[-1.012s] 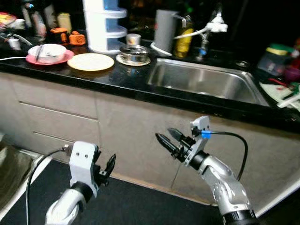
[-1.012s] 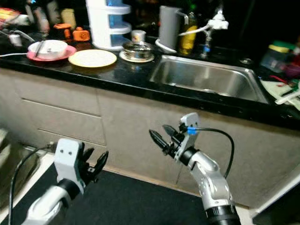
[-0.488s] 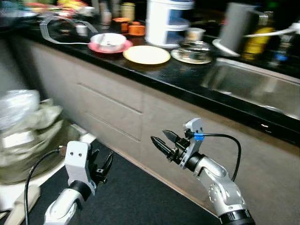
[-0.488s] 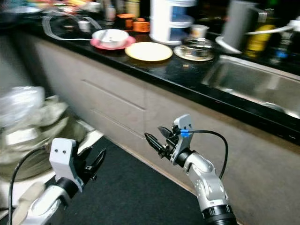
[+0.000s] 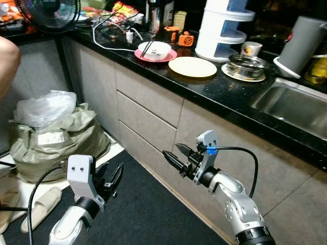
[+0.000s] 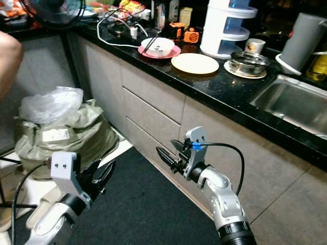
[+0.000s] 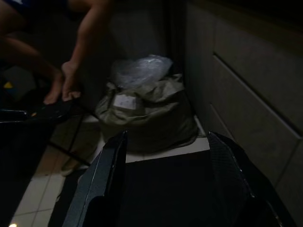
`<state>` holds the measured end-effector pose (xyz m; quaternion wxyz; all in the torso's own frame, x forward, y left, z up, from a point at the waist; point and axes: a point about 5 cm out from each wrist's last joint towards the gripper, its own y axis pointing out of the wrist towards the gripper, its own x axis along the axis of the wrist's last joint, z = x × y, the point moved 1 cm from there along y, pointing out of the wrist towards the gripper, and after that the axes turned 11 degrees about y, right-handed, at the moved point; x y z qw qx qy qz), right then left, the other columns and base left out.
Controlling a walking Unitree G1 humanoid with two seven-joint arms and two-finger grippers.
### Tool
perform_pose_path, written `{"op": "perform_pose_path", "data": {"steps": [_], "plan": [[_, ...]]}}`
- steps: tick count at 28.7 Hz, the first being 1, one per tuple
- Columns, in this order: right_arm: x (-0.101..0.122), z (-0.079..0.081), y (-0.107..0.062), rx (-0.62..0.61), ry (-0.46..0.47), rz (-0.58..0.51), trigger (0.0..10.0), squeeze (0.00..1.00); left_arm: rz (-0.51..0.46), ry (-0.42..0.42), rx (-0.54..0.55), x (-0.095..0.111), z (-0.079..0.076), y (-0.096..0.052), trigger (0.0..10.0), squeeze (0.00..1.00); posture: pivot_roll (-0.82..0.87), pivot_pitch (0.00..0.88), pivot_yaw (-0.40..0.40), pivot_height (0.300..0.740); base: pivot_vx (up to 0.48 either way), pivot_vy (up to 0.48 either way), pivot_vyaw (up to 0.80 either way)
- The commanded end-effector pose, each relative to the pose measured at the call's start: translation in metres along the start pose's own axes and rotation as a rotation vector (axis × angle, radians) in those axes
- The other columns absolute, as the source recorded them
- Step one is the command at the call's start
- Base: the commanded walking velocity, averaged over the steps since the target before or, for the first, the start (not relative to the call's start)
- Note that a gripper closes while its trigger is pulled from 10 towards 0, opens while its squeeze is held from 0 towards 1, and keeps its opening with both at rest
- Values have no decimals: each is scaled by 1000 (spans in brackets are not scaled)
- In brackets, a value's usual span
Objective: Kitchen organization
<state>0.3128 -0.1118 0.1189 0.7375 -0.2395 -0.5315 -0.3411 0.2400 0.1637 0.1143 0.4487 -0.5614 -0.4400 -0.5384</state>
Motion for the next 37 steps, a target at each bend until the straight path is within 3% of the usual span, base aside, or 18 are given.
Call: {"op": "perform_pose_path", "data": {"steps": [1, 10, 17, 26, 30, 31, 33, 36, 37], "plan": [[4, -2, -2, -9, -25, -13, 10000, 0, -2, -14, -7, -1, -1, 1, 10000, 0, 107, 0, -108, 740, 480, 0, 0], [27, 6, 7, 29, -38, -80, 10000, 0, -12, -20, -21, -1, -2, 3, 10000, 0, 104, 0, -109, 740, 480, 0, 0], [57, 18, 17, 72, -48, -175, 10000, 0, -15, -21, -28, -1, -2, 4, 10000, 0, 107, 0, -111, 740, 480, 0, 0], [87, 27, 26, 62, -133, -246, 10000, 0, -17, -20, -38, -1, -2, 5, 10000, 0, 109, 0, -111, 740, 480, 0, 0], [96, 32, 28, 78, -240, -243, 10000, 0, -17, -21, -42, -1, -2, 6, 10000, 0, 112, 0, -112, 740, 480, 0, 0], [101, 36, 28, 98, -351, -222, 10000, 0, -17, -21, -44, -1, -3, 6, 10000, 0, 111, 0, -112, 740, 349, 0, 0], [104, 39, 29, 99, -479, -185, 10000, 0, -12, -25, -43, -2, -2, 6, 10000, 0, 110, 0, -112, 740, 174, 0, 0], [105, 40, 31, 87, -557, -160, 10000, 0, -8, -32, -40, -3, -2, 6, 10000, 0, 110, 0, -112, 740, 0, 0, 0], [103, 37, 35, 45, -691, -95, 10000, 0, -9, -27, -43, -2, -3, 6, 10000, 0, 110, 0, -112, 740, 0, 0, 0]]}}
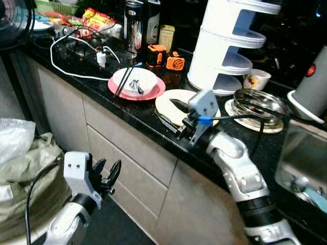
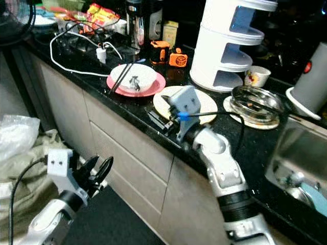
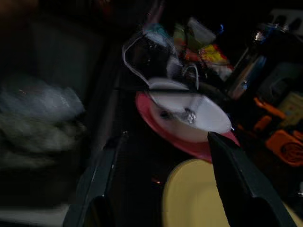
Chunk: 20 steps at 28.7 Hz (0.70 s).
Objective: Kitchen organization
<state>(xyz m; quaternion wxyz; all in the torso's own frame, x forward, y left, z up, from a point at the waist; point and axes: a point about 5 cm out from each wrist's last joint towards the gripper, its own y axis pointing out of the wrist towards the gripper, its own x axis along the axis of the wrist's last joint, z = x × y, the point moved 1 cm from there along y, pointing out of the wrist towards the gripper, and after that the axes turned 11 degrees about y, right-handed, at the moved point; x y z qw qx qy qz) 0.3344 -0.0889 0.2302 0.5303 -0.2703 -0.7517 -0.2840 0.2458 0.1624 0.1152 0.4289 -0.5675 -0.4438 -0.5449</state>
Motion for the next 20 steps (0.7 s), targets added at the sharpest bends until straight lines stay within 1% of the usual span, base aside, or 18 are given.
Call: {"op": "perform_pose_path", "data": {"steps": [1, 2, 3, 5, 7, 9, 13, 15, 17, 20], "plan": [[-2, -1, 2, -3, -87, 43, 10000, 0, 17, -8, -14, -4, -3, 0, 10000, 0, 110, 0, -112, 740, 0, 0, 0], [-7, -2, 3, -9, -181, 97, 10000, 0, 17, -4, -16, -3, -3, 0, 10000, 0, 110, 0, -112, 740, 0, 0, 0], [-11, -3, 4, -6, -252, 138, 10000, 0, 17, -2, -18, -3, -3, 0, 10000, 0, 111, 0, -112, 740, 0, 0, 0], [-16, -3, 4, 26, -313, 194, 10000, 0, 16, -1, -20, -3, -4, 0, 10000, 0, 114, 0, -112, 740, 0, 0, 0], [-17, -1, 4, 48, -330, 210, 10000, 0, 16, 0, -21, -3, -4, 0, 10000, 0, 113, 0, -112, 740, 0, 0, 0], [-21, 4, 2, 121, -371, 258, 10000, 0, 15, 0, -22, -3, -4, 0, 10000, 0, 114, 0, -112, 740, 0, 0, 0], [-21, 6, 0, 158, -385, 282, 10000, 0, 15, -2, -23, -3, -4, 0, 10000, 0, 109, 0, -112, 740, 0, 0, 0], [-21, 2, -3, 178, -420, 321, 10000, 0, 16, -4, -25, -4, -5, 0, 10000, 0, 107, 0, -112, 740, 0, 0, 0], [-20, 0, -4, 178, -434, 334, 10000, 0, 16, -5, -25, -4, -5, 0, 10000, 0, 107, 0, -113, 740, 0, 0, 0], [-21, -15, -8, 149, -507, 415, 10000, 0, 15, -9, -28, -4, -6, -1, 10000, 0, 107, 0, -117, 740, 0, 0, 0]]}}
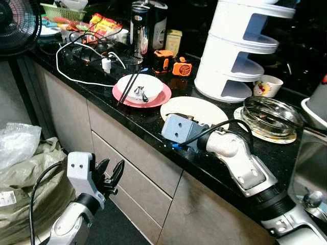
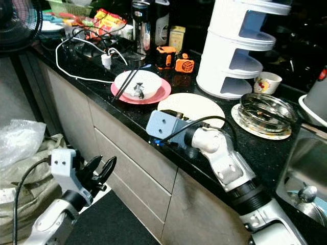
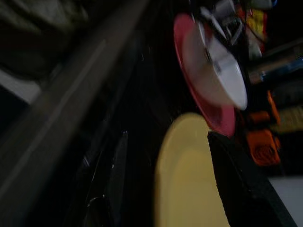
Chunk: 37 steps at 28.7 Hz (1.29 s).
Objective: Kitchen organization
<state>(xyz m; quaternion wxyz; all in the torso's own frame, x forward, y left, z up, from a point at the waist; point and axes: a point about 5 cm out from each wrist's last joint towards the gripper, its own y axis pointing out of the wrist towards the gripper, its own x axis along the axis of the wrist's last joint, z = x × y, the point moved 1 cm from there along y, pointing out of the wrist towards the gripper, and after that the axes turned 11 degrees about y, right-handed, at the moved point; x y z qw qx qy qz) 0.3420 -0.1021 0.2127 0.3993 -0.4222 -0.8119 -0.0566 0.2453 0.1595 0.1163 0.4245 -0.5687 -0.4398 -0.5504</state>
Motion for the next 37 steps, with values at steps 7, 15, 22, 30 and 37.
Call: {"op": "perform_pose_path", "data": {"steps": [7, 15, 22, 30, 37], "plan": [[-16, -6, -5, 24, -41, 146, 10000, 0, 17, -18, -18, -5, -4, -1, 10000, 0, 108, 0, -119, 740, 0, 0, 0], [-30, 10, -8, 111, -59, 242, 10000, 0, 23, -35, -76, -6, -9, -1, 10000, 0, 109, 0, -113, 740, 0, 0, 0], [-32, 10, -5, 47, -4, 290, 10000, 0, 56, 20, -191, -9, -21, -2, 10000, 0, 107, 0, -108, 740, 0, 0, 0], [-38, 4, -3, -55, 78, 363, 10000, 0, 57, 29, -204, -9, -21, -1, 10000, 0, 109, 0, -108, 740, 0, 0, 0], [-35, 6, 3, -106, 88, 351, 0, 0, 56, 31, -205, -9, -21, -1, 10000, 0, 111, 0, -109, 740, 0, 0, 0]]}}
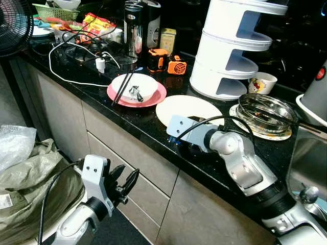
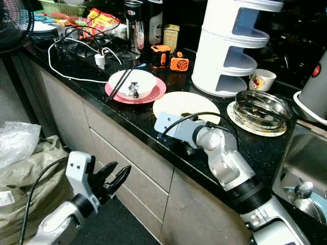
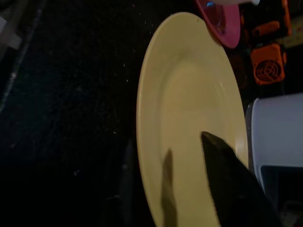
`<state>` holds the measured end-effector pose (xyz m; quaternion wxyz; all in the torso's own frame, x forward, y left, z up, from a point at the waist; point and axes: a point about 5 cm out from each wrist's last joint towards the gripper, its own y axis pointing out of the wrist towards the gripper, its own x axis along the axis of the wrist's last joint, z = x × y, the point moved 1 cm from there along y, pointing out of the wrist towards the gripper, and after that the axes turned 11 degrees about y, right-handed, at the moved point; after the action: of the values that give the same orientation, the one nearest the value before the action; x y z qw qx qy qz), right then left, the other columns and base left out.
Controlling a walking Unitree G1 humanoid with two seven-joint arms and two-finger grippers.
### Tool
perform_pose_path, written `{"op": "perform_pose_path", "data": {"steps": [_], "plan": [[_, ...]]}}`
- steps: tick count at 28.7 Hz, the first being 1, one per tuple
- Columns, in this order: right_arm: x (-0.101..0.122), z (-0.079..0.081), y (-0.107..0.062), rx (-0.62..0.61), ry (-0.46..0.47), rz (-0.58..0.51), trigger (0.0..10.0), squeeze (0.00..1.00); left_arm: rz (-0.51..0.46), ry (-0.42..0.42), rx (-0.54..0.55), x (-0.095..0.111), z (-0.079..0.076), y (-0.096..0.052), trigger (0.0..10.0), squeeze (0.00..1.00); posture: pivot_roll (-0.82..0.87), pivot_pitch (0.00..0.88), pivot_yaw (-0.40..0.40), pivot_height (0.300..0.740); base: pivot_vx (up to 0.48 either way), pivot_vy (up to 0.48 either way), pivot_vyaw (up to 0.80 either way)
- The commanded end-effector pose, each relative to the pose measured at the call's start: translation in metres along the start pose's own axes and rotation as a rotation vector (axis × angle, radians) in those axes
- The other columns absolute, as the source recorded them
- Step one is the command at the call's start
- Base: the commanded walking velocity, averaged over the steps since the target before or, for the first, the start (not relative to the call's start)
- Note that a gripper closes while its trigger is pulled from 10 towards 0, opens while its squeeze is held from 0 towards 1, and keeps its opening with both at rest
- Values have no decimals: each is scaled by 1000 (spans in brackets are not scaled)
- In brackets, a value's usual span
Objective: Kitchen organization
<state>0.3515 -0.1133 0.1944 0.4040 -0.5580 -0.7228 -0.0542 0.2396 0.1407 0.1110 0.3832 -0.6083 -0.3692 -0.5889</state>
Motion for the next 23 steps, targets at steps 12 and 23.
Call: {"op": "perform_pose_path", "data": {"steps": [12, 23], "plan": [[-2, -6, 8, -152, 32, 1, 0, 0, 14, 2, -14, -3, -2, 1, 10000, 0, 113, 0, -112, 740, 0, 0, 0], [4, -36, 2, -358, 10, -67, 0, 0, 13, 2, -13, -3, -2, 1, 10000, 0, 111, 0, -109, 740, 0, 0, 0]]}}
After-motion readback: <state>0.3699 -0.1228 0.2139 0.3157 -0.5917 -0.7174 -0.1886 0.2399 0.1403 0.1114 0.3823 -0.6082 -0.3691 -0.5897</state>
